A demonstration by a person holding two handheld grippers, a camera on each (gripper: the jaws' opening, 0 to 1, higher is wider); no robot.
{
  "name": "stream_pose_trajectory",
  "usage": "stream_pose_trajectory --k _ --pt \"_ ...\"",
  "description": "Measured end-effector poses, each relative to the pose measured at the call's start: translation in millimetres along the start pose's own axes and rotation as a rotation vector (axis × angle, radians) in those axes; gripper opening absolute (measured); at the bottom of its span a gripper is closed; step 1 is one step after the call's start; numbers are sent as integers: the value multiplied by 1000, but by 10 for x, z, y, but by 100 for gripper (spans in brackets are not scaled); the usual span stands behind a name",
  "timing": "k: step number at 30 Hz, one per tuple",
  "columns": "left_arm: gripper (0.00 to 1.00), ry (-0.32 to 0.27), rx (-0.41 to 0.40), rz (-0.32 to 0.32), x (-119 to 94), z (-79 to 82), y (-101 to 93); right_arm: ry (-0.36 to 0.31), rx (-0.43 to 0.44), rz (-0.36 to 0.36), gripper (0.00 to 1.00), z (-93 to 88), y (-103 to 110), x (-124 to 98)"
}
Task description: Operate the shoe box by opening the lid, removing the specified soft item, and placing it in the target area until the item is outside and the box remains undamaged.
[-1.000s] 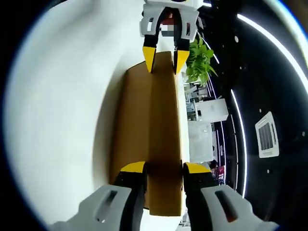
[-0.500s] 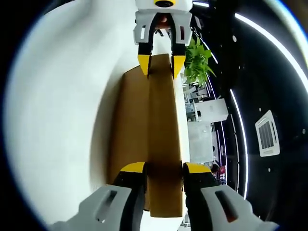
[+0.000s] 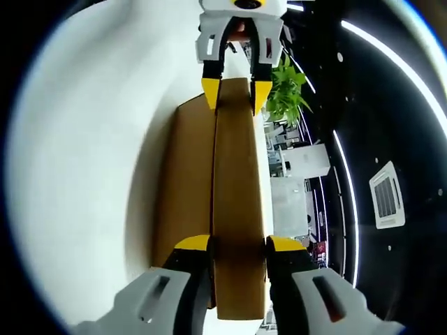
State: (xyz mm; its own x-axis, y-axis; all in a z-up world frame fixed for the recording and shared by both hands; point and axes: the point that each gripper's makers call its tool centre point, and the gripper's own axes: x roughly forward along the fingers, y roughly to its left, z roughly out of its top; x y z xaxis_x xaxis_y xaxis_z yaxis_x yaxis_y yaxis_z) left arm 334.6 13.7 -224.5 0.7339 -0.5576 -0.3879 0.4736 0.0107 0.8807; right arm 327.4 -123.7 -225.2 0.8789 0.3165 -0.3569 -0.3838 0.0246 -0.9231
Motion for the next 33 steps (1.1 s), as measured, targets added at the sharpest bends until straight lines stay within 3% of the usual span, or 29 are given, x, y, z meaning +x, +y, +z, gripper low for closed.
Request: stream_pose_trajectory --k 7,10,24,33 --pt "30 -1 5 -7 3 -5 29 -7 16 29 30 11 -62 -9" --pt "31 5 67 19 21 -16 52 -9 17 37 30 13 -79 -14" --pt "30 -20 0 14 5 2 166 -10 6 37 29 30 -170 -26" --pt "30 -35 -21 -46 -1 12 251 -21 26 42 29 31 -252 -35"
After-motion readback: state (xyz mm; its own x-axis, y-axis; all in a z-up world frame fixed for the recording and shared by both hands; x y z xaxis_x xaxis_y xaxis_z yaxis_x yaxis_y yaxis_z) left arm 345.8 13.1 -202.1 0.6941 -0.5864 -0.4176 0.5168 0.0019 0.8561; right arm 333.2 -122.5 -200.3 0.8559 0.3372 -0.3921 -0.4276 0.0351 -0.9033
